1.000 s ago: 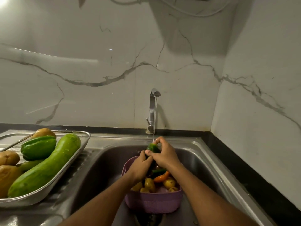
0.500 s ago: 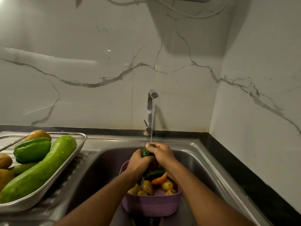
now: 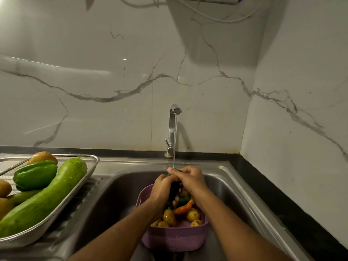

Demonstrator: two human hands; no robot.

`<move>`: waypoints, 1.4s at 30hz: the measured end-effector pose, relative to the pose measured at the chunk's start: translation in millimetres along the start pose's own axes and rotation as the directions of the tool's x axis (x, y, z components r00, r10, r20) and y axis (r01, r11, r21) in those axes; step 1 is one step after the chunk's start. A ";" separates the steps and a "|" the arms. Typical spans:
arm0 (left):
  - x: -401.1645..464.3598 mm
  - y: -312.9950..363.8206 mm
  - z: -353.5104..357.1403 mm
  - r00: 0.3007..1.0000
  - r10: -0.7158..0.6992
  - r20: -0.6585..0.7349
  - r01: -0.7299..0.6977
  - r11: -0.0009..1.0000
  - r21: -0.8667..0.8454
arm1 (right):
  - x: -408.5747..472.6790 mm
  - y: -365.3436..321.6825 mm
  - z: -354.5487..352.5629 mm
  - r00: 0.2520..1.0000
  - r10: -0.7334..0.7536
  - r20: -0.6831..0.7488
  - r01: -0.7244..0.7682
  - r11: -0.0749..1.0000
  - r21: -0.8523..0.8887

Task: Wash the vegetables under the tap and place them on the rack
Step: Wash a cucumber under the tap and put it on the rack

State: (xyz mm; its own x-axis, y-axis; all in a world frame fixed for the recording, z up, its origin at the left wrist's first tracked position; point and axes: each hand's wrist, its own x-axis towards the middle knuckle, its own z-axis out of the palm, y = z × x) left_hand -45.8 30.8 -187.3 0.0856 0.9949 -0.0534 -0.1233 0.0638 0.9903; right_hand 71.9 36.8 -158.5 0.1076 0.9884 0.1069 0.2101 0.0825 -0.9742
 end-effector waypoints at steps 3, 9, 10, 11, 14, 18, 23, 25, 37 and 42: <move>0.3 -1.2 -5.2 1.000 -0.006 -0.023 0.007 0.996 0.084 | 2.4 0.8 1.7 0.994 -0.027 0.102 0.050 0.973 -0.226; -3.7 4.2 -7.5 1.000 -0.009 -0.010 0.010 0.991 0.135 | -0.1 -4.6 -0.4 0.979 0.163 0.125 -0.153 0.984 -0.087; -4.7 3.4 -5.9 1.000 -0.020 -0.014 0.022 0.990 0.143 | 0.6 -4.9 -1.2 0.980 0.178 0.088 -0.172 0.982 -0.071; -5.3 2.2 -4.1 0.999 -0.031 -0.014 0.033 0.989 0.141 | 1.9 -4.4 -1.6 0.981 0.190 0.050 -0.187 0.980 -0.062; -7.0 2.1 0.0 0.999 -0.050 -0.006 0.050 0.987 0.152 | 7.6 -2.5 -5.1 0.974 0.227 -0.009 -0.227 0.972 -0.057; -6.9 1.1 3.6 0.999 -0.054 -0.004 0.054 0.989 0.138 | 9.5 -0.6 -10.4 0.970 0.239 -0.041 -0.242 0.969 -0.056; 2.4 -7.1 3.1 0.995 -0.026 -0.094 0.048 0.971 0.236 | 10.0 3.6 4.8 0.994 -0.021 -0.108 -0.021 0.927 -0.374; 4.3 -8.6 -0.5 0.990 0.054 -0.132 -0.001 0.926 0.376 | 9.3 3.9 7.3 0.991 -0.127 -0.047 0.086 0.855 -0.512; -6.1 5.6 -14.1 0.954 0.295 -0.062 -0.210 0.797 0.566 | 13.8 -1.3 -4.1 0.999 0.014 0.053 0.000 0.963 -0.268; -5.5 6.3 -12.3 0.957 0.285 -0.052 -0.207 0.798 0.565 | 14.6 -1.6 -7.5 0.989 -0.125 -0.079 0.092 0.937 -0.338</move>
State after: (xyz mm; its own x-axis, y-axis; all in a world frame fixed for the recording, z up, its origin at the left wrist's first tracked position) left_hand -59.3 26.6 -182.4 -0.0041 0.9744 0.2247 0.4429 -0.1997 0.8740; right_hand 80.4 50.2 -153.9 0.1570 0.9571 0.2435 0.5349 0.1249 -0.8356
